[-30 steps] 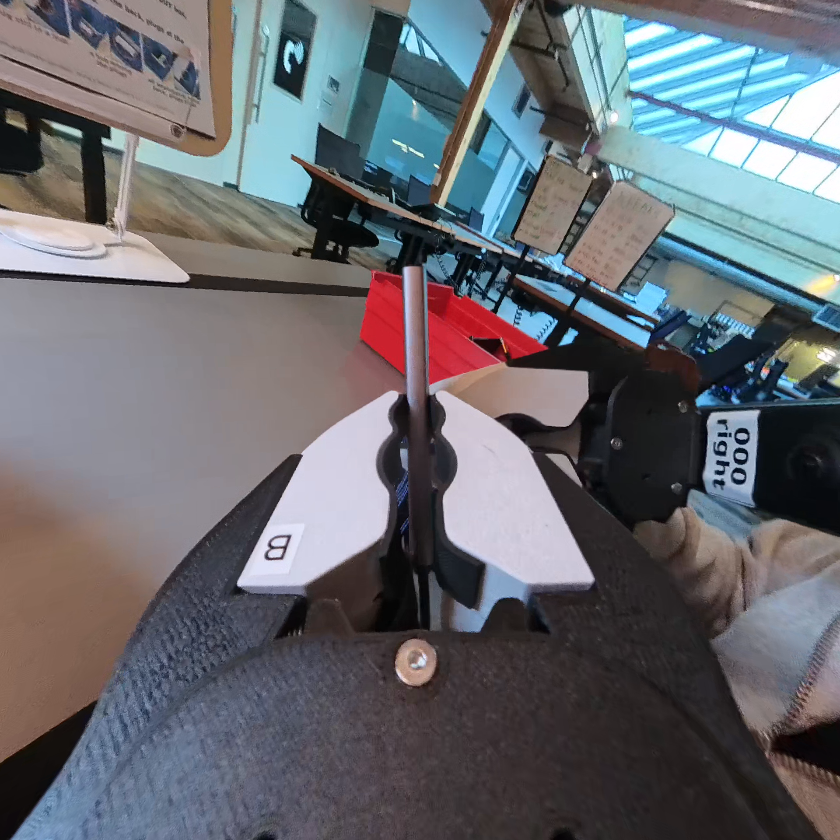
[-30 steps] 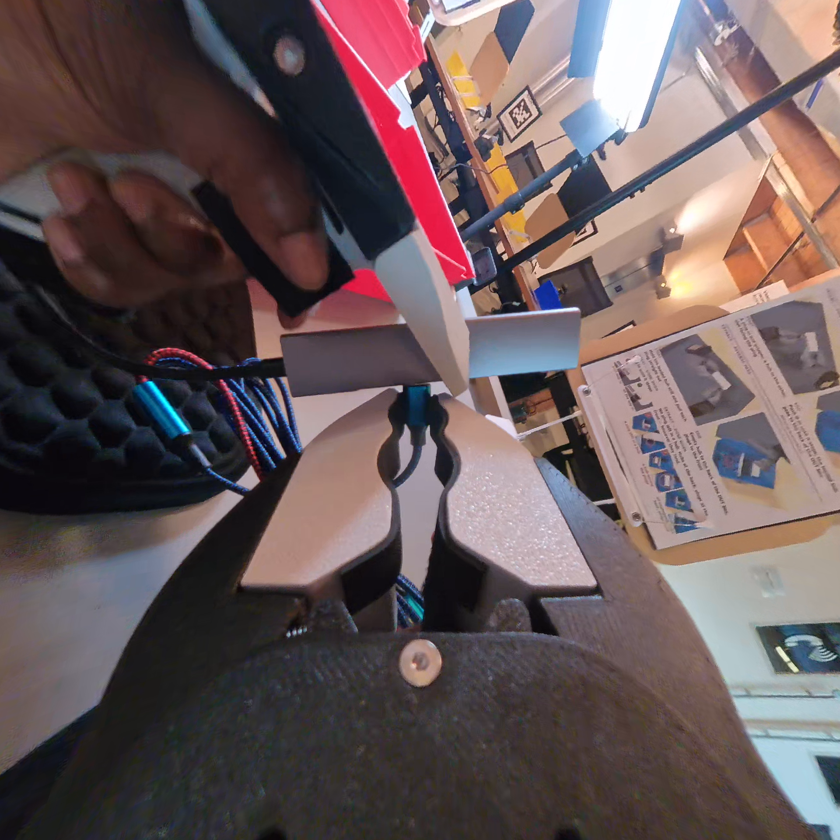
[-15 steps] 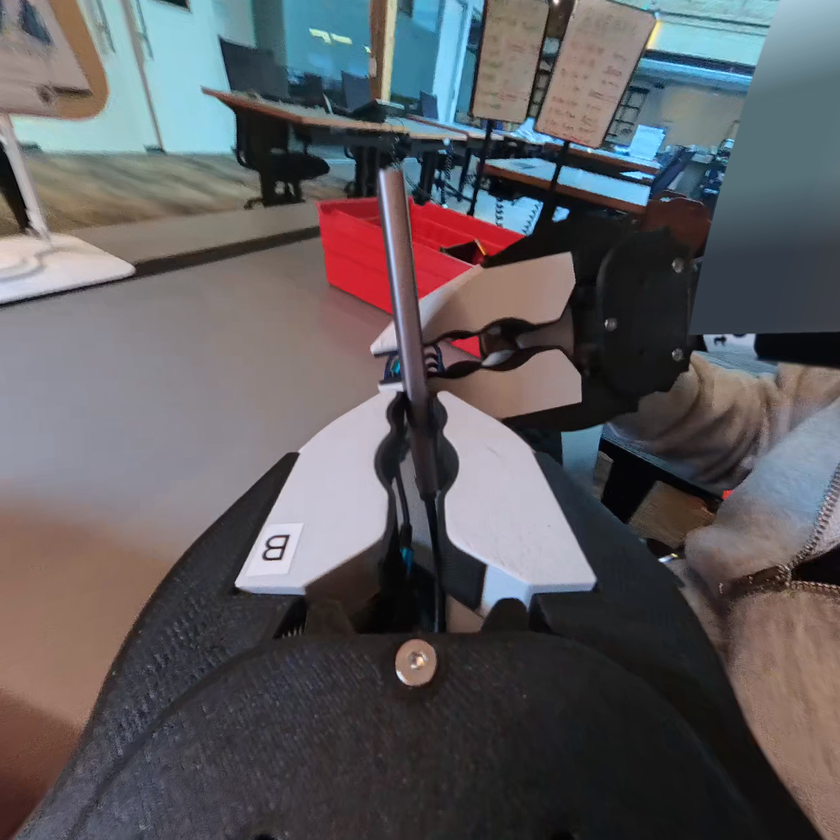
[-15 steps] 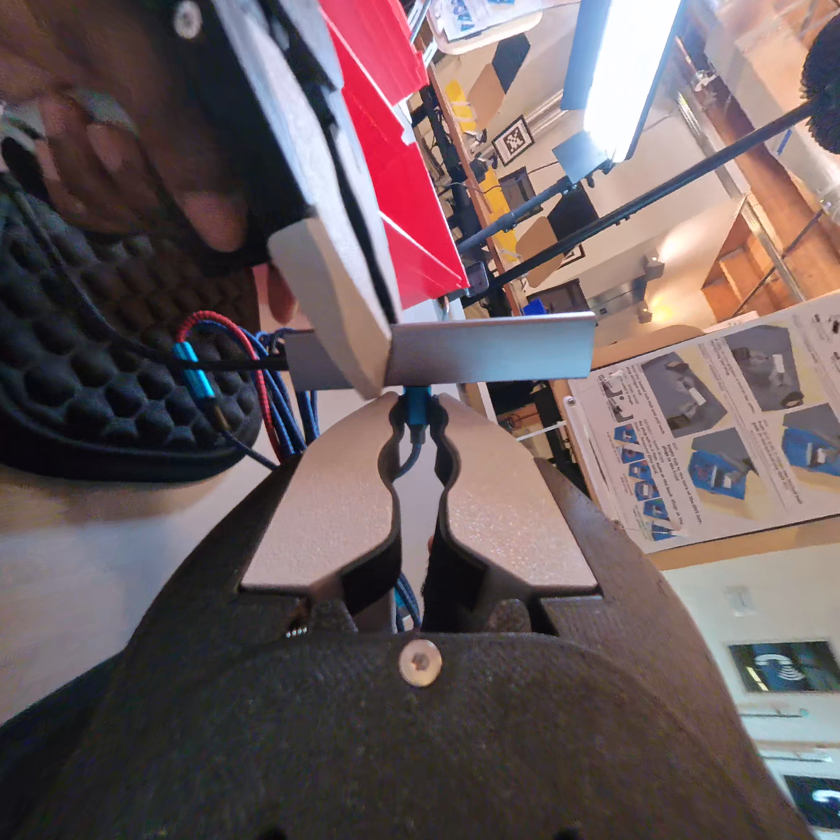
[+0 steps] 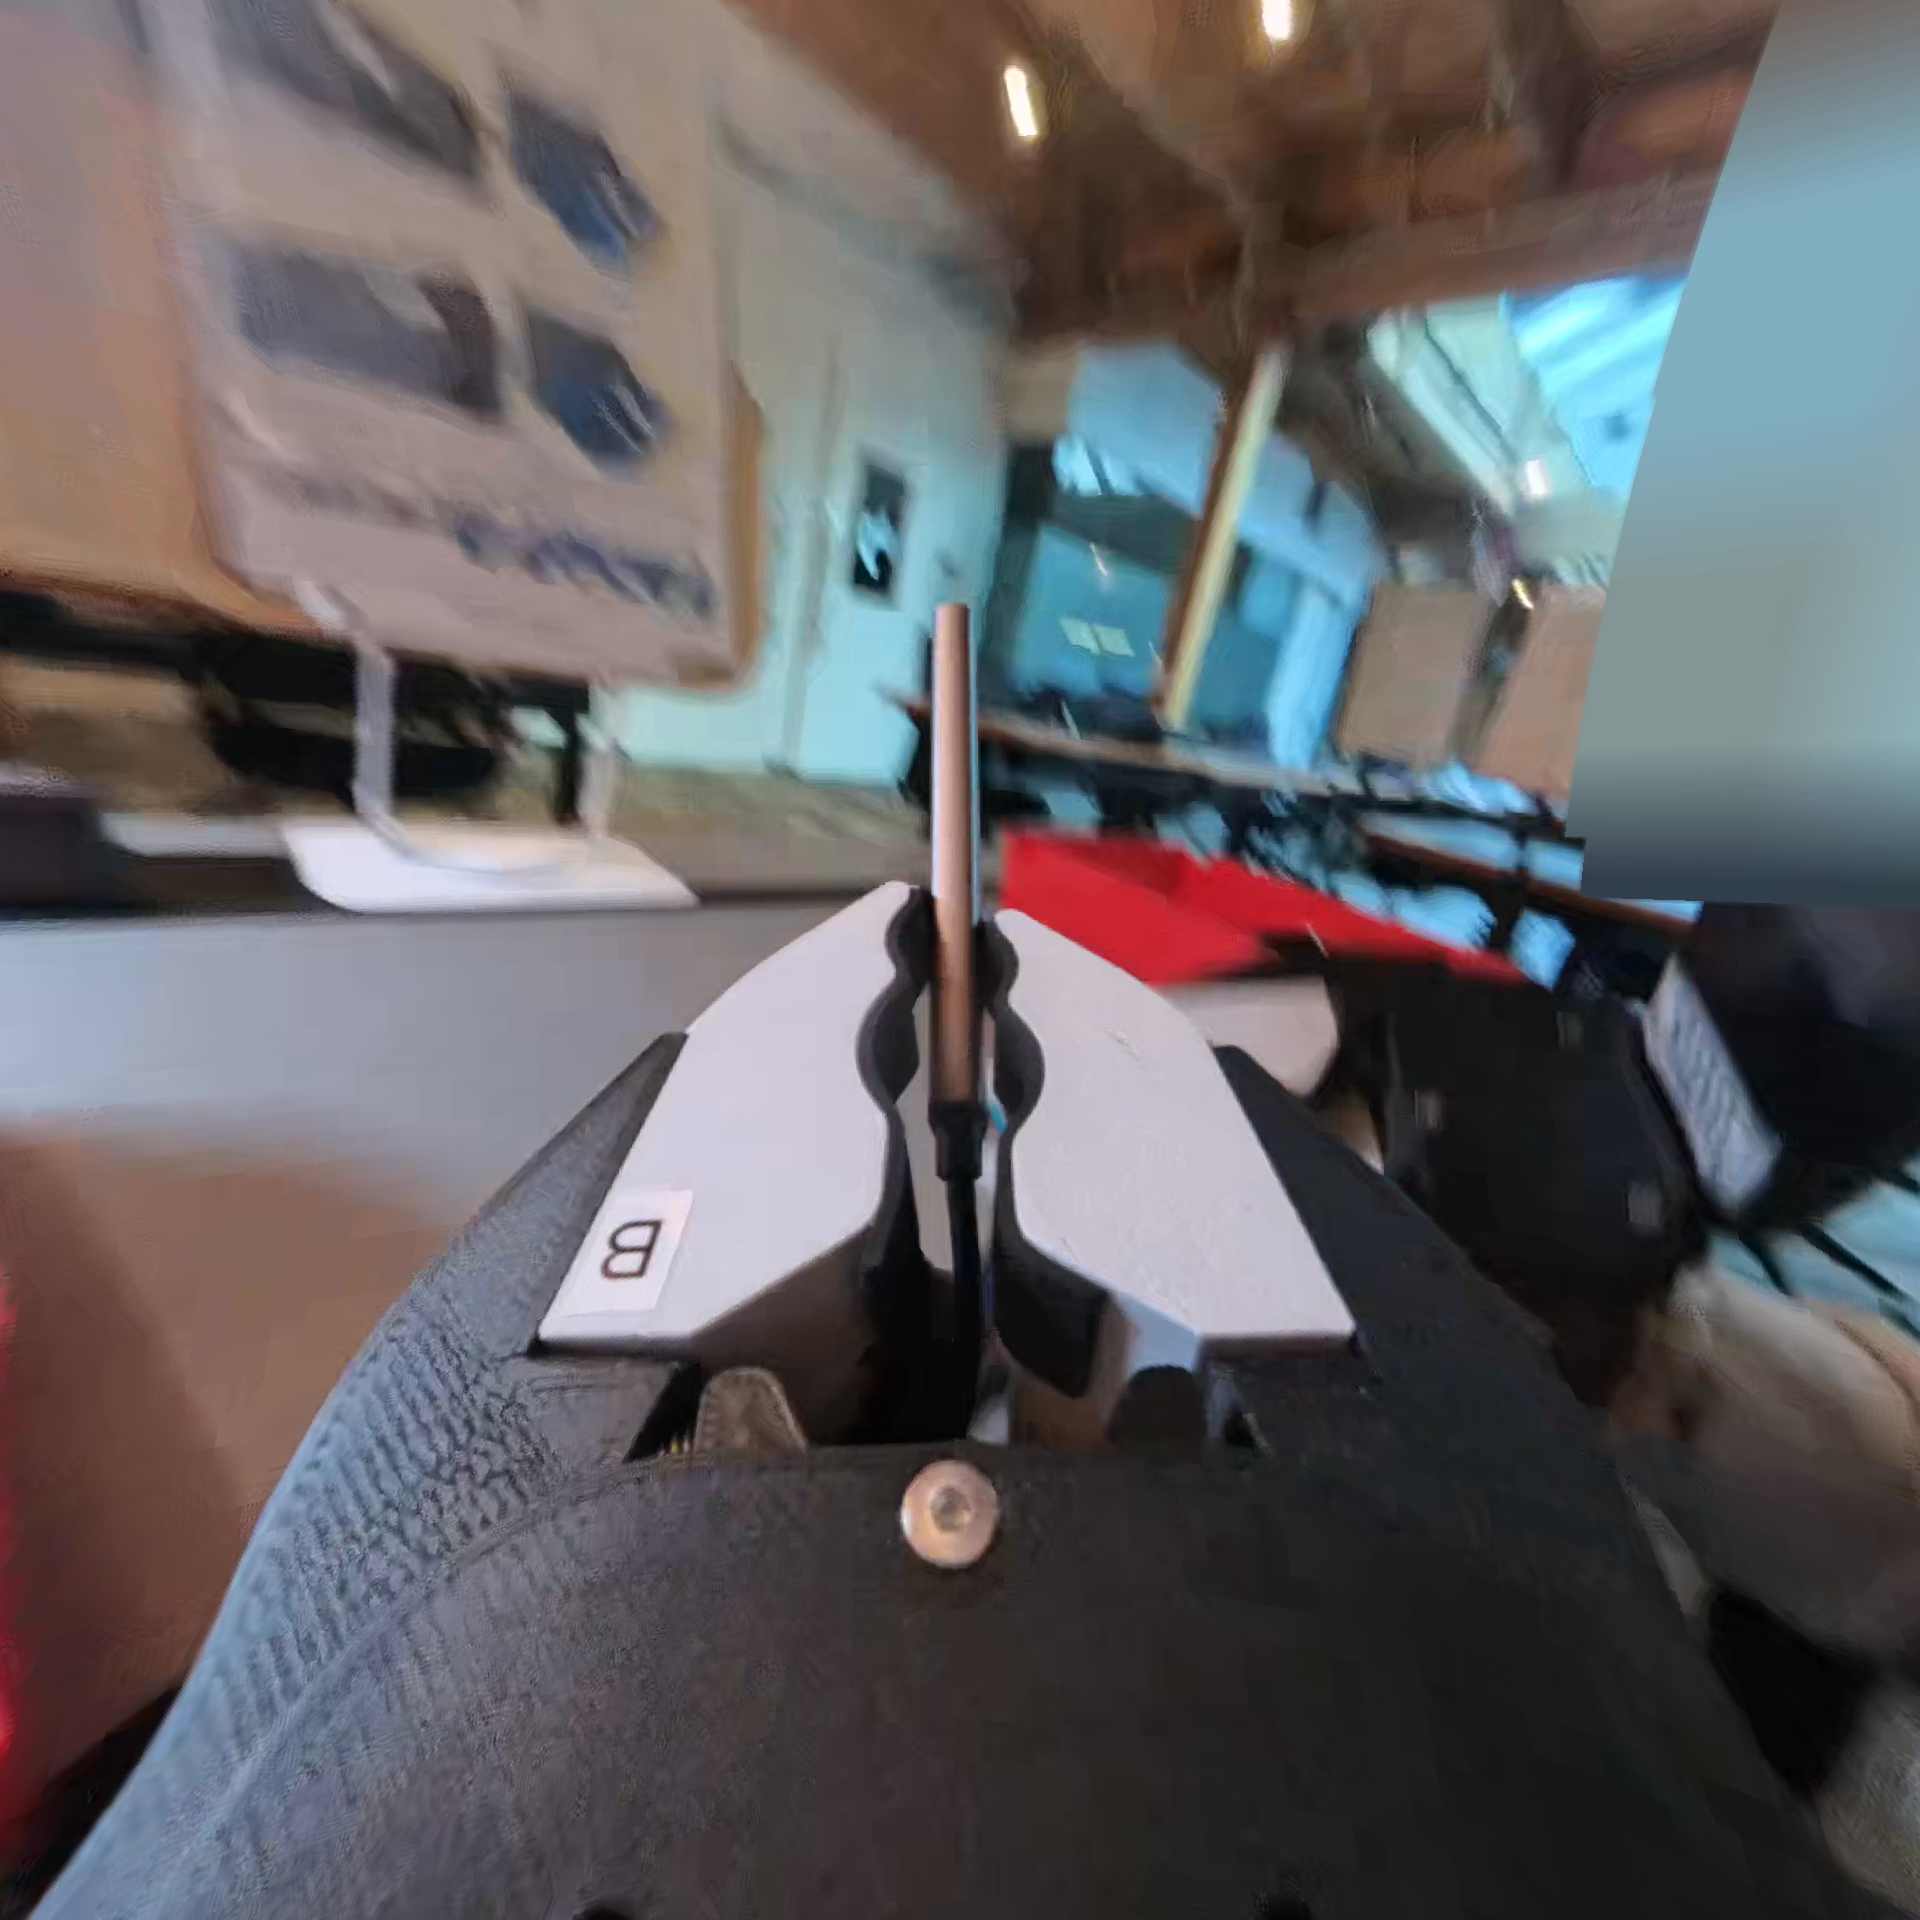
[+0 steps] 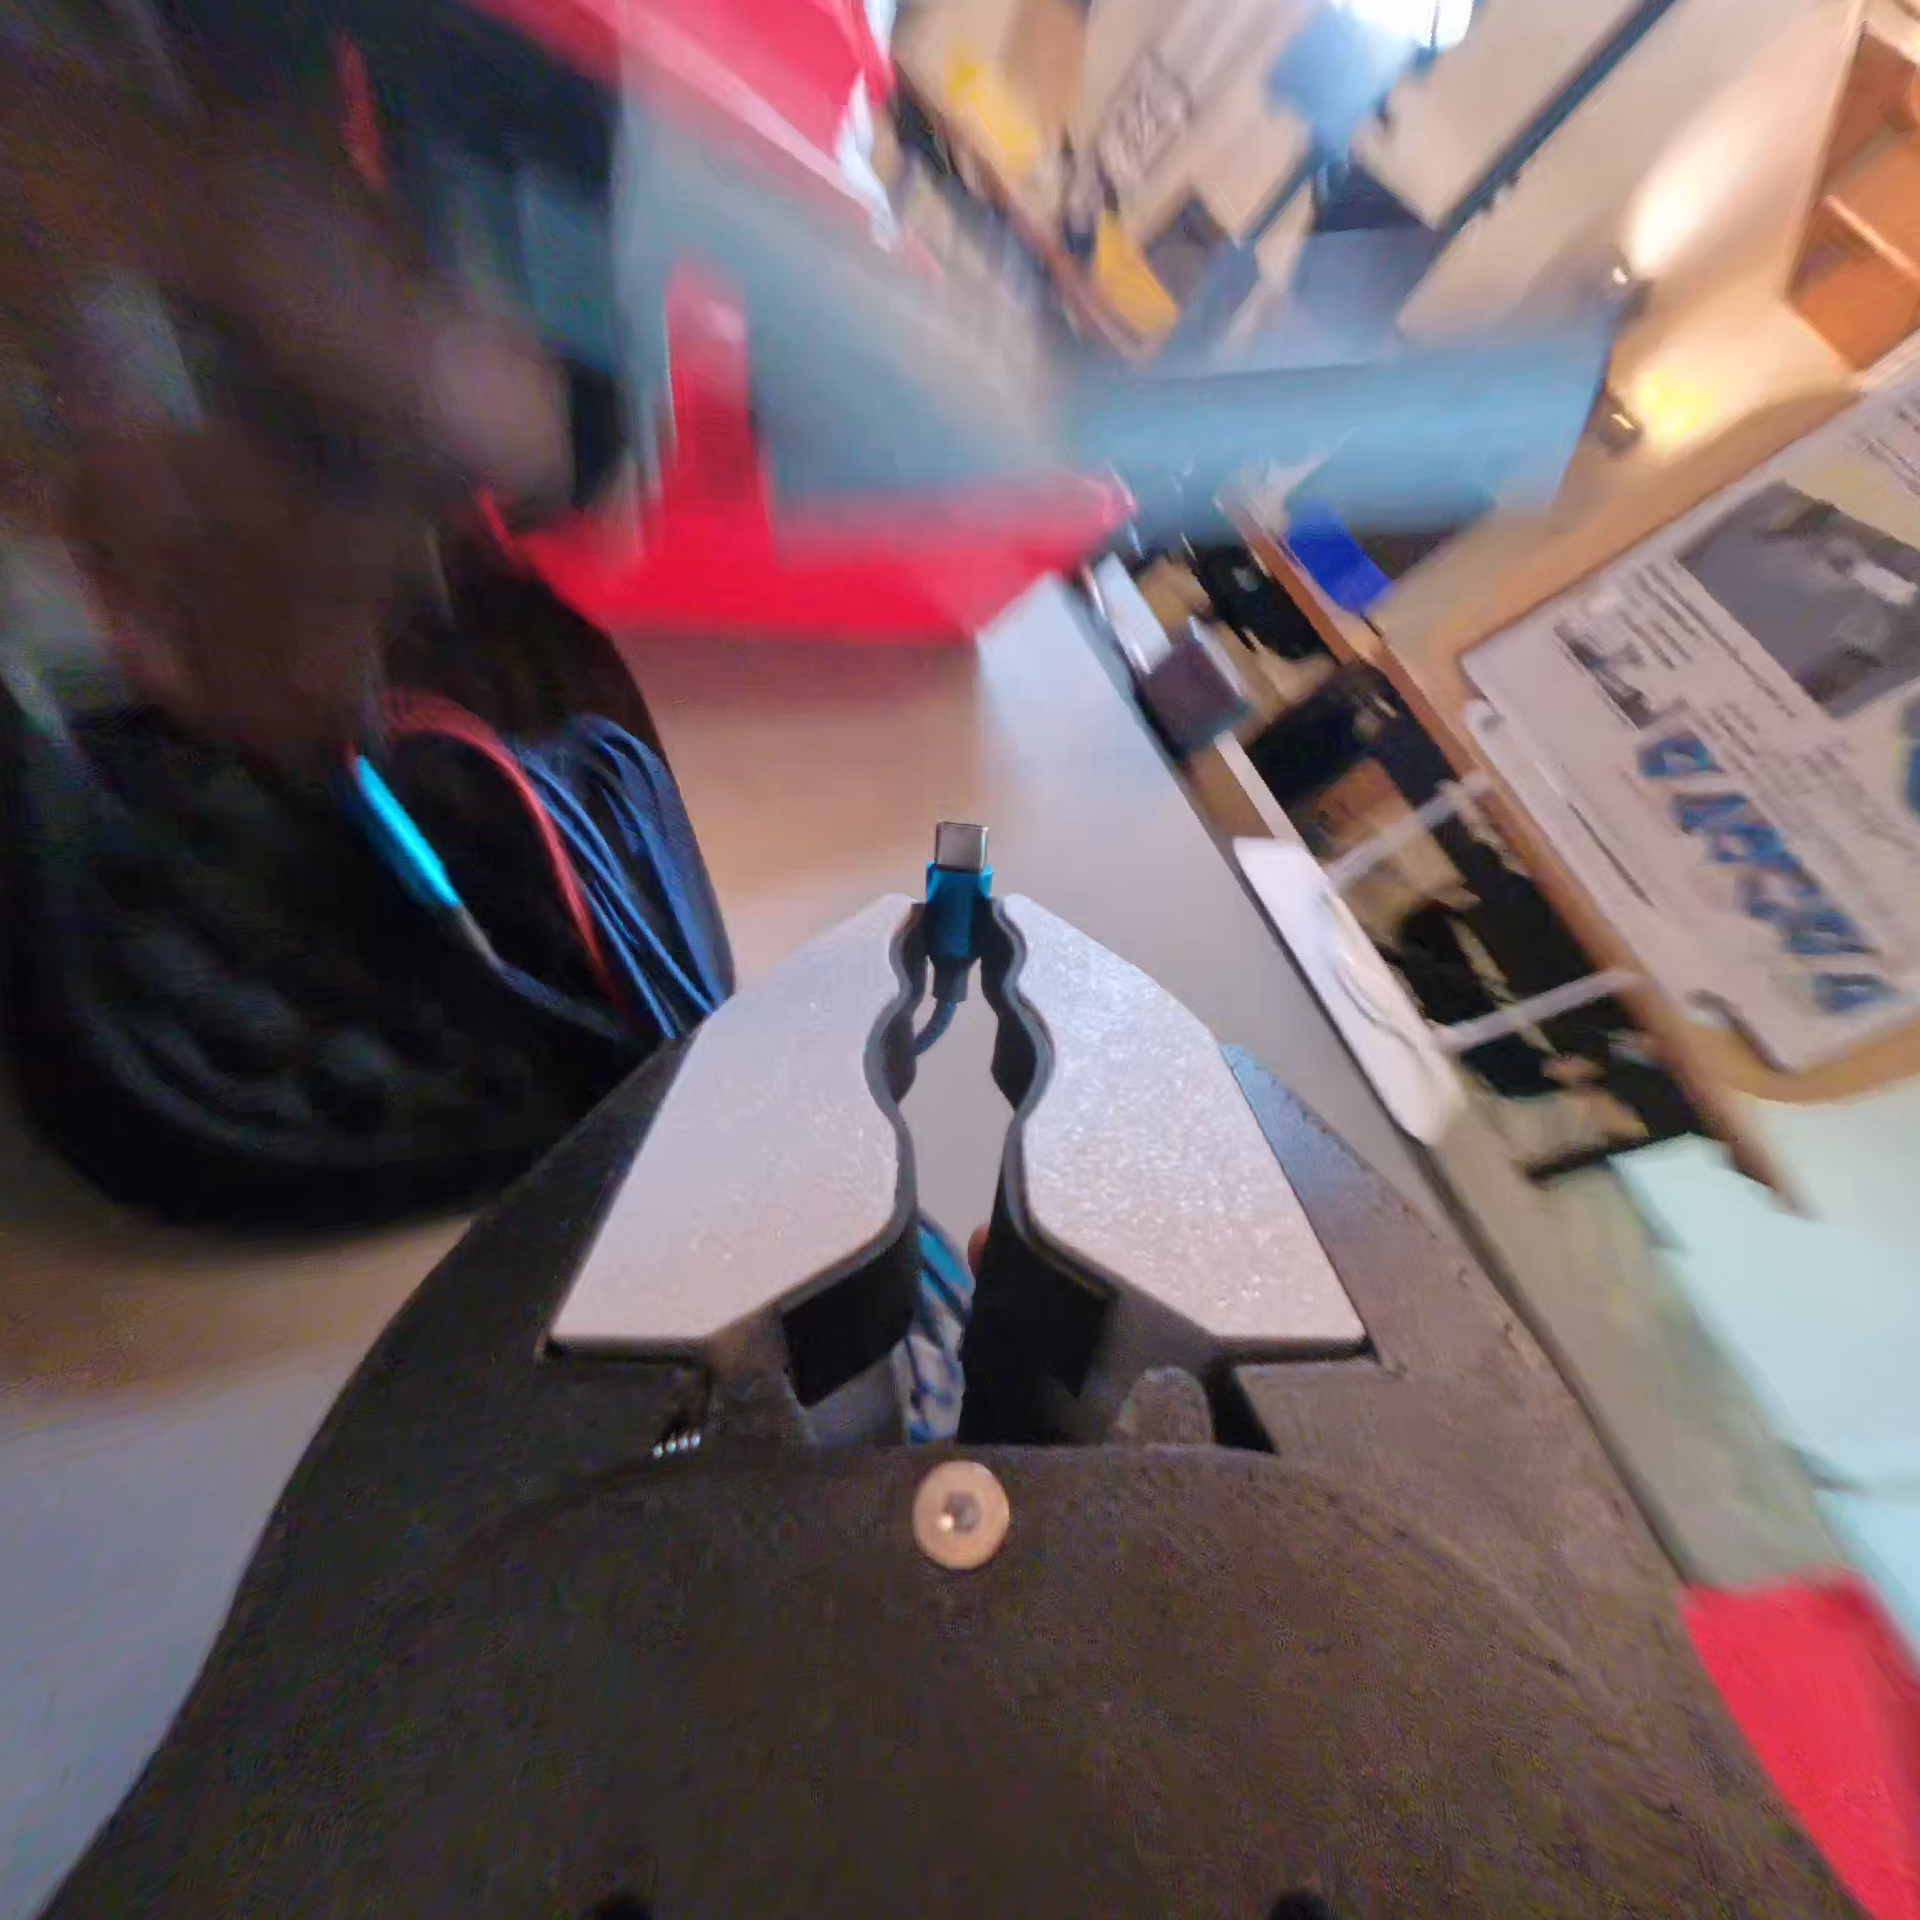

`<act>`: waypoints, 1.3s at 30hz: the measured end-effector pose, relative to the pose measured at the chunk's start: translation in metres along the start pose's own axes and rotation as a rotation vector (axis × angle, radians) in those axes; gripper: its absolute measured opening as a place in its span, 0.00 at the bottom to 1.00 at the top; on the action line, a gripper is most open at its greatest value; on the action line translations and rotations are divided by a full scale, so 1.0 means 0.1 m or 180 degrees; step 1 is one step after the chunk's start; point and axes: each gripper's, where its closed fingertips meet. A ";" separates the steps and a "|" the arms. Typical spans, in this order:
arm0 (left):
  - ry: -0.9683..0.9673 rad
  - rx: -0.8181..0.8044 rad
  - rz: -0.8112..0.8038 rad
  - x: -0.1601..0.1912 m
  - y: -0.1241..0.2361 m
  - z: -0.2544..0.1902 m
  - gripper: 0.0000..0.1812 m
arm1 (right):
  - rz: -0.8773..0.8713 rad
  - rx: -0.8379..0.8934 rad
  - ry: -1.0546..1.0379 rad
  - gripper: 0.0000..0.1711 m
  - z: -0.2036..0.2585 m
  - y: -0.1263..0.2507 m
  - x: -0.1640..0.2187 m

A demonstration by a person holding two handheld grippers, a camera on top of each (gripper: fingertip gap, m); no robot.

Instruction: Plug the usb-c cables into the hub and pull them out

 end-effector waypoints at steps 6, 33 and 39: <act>-0.0024 -0.0046 0.0096 -0.17 0.20 0.24 0.05 | -0.0334 0.0443 -0.0608 0.06 -0.92 0.43 0.03; -0.0059 0.0512 -0.0216 -0.31 0.16 -0.21 0.06 | 0.2905 0.0577 -0.2672 0.07 -1.69 2.25 2.96; -0.0011 0.0570 -0.0154 -0.22 0.12 -0.25 0.06 | 0.2578 0.0817 -0.2457 0.22 -1.94 2.09 2.64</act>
Point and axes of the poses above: each gripper's, where its closed fingertips meet, y back along the fingers, x out of its underside, z = x × y across the jaws, and after that the axes turned 3 degrees about -z, right-handed
